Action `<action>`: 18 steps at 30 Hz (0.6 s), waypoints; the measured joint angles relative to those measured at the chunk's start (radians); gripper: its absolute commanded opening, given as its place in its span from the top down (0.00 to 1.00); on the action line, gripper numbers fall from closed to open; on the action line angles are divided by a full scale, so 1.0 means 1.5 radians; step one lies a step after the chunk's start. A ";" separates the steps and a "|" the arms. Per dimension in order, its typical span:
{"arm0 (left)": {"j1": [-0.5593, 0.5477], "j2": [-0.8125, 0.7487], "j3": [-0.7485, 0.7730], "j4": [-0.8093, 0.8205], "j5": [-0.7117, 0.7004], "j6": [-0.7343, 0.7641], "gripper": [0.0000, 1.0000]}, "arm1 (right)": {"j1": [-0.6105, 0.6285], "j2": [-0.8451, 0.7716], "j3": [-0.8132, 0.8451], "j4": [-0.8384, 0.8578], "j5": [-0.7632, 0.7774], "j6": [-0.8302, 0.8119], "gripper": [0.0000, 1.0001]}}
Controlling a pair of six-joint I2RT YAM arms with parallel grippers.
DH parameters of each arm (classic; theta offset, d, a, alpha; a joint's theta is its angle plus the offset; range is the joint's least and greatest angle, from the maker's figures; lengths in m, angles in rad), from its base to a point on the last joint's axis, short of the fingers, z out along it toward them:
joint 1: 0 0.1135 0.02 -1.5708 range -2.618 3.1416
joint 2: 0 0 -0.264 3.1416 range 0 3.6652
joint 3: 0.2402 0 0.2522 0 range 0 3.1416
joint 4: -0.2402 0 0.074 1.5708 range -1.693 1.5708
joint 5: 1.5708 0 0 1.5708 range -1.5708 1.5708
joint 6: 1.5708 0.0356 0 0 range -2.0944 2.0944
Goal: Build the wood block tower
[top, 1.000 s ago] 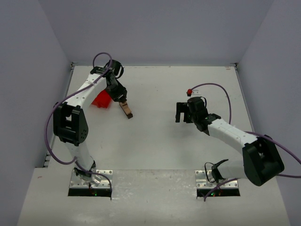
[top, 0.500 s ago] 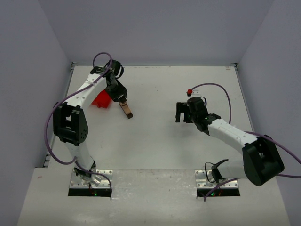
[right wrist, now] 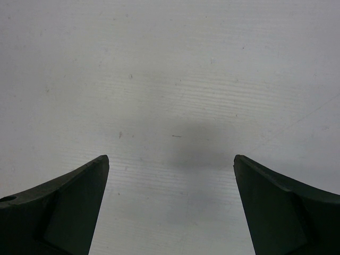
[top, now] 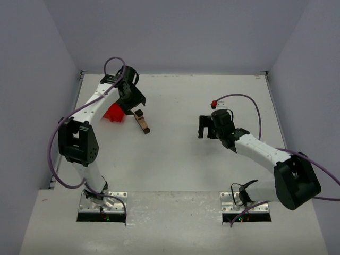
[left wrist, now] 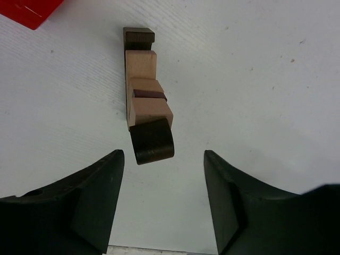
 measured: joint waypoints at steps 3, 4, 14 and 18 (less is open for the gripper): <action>0.000 -0.010 -0.006 0.010 -0.002 0.004 0.14 | 0.000 0.000 0.000 0.000 -0.002 -0.003 0.01; 0.000 -0.018 -0.014 0.018 -0.004 0.004 0.12 | 0.000 0.000 0.000 0.001 -0.004 -0.004 0.01; 0.000 -0.155 -0.151 0.115 -0.015 0.006 0.00 | -0.001 0.000 0.000 0.001 -0.033 -0.009 0.01; 0.000 -0.164 -0.180 0.163 -0.014 0.014 0.00 | -0.001 0.006 0.000 0.012 -0.060 -0.028 0.01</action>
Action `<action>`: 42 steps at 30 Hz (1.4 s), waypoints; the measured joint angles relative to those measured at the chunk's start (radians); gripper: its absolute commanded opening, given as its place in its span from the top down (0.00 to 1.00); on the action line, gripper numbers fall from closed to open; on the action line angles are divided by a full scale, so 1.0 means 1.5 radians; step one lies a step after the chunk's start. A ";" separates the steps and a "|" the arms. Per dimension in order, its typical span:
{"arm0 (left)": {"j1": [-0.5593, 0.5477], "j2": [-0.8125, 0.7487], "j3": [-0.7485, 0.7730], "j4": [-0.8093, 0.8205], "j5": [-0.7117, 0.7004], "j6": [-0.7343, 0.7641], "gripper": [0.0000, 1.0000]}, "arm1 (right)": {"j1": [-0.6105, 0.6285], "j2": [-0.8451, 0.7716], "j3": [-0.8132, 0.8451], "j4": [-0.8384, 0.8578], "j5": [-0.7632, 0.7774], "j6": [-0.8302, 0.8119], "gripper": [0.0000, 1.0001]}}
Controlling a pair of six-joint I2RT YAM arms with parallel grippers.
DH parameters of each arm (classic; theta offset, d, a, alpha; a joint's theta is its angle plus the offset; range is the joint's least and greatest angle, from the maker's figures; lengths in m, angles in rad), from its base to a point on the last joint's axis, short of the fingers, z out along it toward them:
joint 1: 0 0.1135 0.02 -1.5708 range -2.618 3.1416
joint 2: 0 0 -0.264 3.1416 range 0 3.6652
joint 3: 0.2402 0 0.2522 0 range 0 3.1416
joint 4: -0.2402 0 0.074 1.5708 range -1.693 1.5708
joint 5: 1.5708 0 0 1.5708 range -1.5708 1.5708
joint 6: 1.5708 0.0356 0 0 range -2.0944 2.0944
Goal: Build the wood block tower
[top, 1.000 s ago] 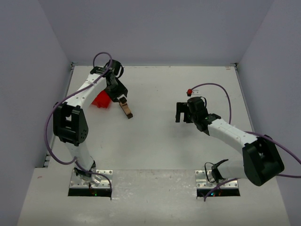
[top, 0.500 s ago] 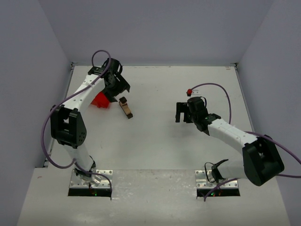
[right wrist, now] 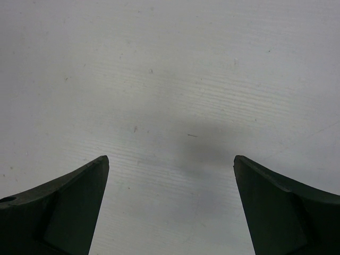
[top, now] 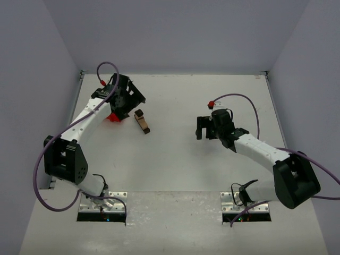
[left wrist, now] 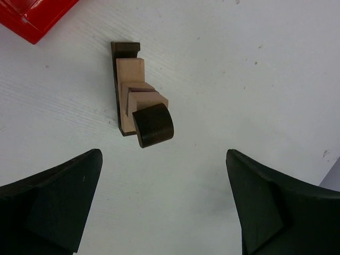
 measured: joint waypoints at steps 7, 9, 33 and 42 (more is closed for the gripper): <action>0.003 -0.012 -0.037 0.047 -0.072 0.000 0.00 | 0.075 0.002 0.001 0.060 -0.073 -0.100 0.01; 0.010 -0.030 -0.038 0.048 -0.106 -0.009 0.00 | 0.116 0.003 0.007 0.071 -0.079 -0.135 0.01; 0.123 -0.156 -0.246 0.139 -0.230 -0.004 0.00 | 0.294 0.421 0.469 0.155 0.082 -0.373 0.01; 0.123 -0.203 -0.262 0.163 -0.248 -0.004 0.00 | 0.294 0.486 0.551 0.127 0.121 -0.388 0.01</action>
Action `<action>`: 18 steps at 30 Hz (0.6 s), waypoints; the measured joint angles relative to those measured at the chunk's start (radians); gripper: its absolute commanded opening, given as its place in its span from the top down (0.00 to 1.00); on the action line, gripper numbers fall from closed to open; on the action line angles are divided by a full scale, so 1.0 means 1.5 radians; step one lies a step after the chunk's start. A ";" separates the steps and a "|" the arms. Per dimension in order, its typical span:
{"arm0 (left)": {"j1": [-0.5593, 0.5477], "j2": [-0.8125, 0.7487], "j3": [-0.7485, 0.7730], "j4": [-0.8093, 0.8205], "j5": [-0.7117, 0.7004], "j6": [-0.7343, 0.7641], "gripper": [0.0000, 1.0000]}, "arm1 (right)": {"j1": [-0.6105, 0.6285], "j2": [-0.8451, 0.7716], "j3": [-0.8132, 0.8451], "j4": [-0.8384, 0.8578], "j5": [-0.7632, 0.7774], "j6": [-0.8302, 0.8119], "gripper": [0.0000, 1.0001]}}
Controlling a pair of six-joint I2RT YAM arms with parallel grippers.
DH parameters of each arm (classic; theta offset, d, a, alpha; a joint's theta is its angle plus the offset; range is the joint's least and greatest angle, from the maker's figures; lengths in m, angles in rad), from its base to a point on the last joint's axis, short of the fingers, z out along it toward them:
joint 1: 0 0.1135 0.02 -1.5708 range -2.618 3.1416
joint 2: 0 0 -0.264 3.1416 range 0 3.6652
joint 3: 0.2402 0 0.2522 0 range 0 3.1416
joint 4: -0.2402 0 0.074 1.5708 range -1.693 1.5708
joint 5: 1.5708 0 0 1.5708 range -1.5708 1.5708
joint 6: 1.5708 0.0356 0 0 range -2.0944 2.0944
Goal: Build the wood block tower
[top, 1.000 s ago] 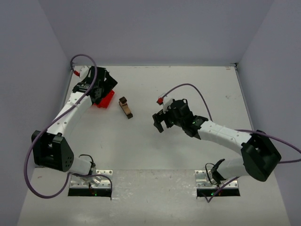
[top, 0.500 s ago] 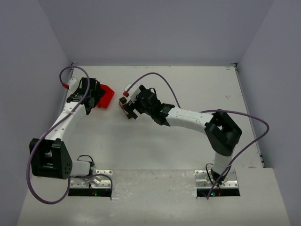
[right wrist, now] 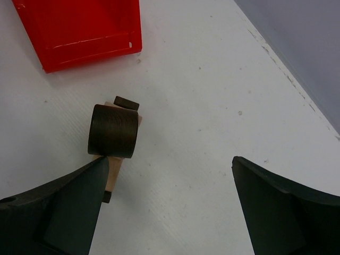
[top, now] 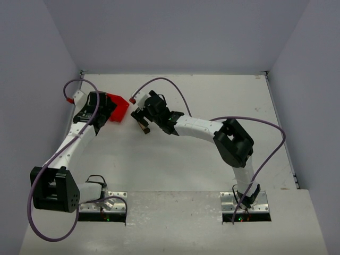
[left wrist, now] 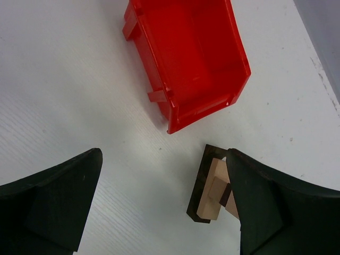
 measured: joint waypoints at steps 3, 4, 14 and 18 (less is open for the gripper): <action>0.000 -0.001 -0.003 0.005 -0.001 0.000 0.00 | 0.000 0.008 0.014 -0.002 0.009 -0.002 0.01; 0.000 -0.001 -0.004 0.005 0.000 0.000 0.00 | 0.000 0.009 0.016 -0.004 0.011 -0.002 0.01; 0.000 -0.002 -0.012 0.012 0.007 0.004 0.00 | 0.004 0.000 0.003 -0.028 0.010 0.011 0.01; 0.000 -0.002 -0.028 0.041 0.046 0.015 0.00 | 0.014 -0.031 -0.034 -0.036 0.014 0.025 0.01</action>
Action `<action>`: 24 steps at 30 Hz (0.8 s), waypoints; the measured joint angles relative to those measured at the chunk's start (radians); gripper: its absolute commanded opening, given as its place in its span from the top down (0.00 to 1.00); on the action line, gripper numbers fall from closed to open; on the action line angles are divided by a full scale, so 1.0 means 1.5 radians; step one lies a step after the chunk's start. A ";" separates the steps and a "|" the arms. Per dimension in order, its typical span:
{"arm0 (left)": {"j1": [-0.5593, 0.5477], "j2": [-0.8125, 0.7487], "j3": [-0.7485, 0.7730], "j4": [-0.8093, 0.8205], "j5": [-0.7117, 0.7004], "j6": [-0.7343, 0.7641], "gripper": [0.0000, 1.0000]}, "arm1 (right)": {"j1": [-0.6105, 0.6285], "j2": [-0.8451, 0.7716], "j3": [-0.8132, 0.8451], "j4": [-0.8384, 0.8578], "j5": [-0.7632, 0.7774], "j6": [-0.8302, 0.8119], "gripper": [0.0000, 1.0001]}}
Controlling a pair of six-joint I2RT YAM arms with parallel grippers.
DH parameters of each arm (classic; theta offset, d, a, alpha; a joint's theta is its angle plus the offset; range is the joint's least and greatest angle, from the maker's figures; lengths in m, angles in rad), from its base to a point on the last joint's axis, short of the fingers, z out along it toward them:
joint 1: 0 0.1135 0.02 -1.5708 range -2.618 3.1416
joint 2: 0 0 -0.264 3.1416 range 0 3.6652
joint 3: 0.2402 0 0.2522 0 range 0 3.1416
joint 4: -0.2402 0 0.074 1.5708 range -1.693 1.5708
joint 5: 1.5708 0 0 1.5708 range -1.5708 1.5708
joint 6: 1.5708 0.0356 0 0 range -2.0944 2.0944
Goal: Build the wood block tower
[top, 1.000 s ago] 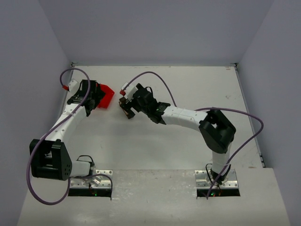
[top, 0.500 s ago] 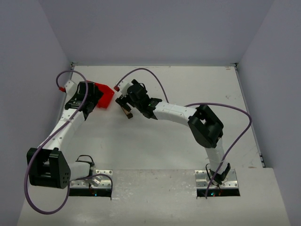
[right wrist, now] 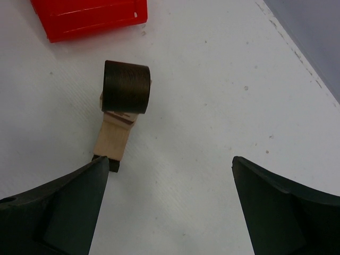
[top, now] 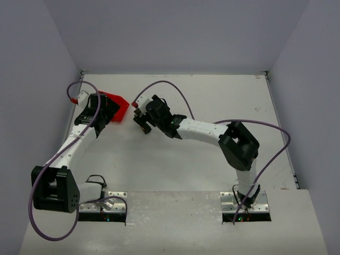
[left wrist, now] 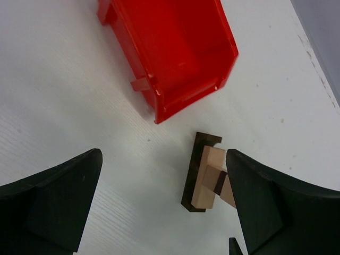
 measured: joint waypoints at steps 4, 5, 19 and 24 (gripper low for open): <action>0.000 0.002 -0.019 0.050 0.084 0.020 0.00 | 0.006 -0.061 -0.056 -0.008 0.023 0.025 0.01; 0.000 0.005 -0.019 0.063 0.102 0.023 0.00 | 0.007 -0.080 -0.071 -0.011 0.030 0.031 0.01; -0.003 0.149 -0.010 0.231 0.400 0.043 0.00 | 0.004 -0.261 -0.238 -0.034 0.154 0.115 0.01; -0.007 0.156 0.000 0.267 0.446 0.048 0.00 | 0.004 -0.273 -0.253 -0.053 0.175 0.129 0.01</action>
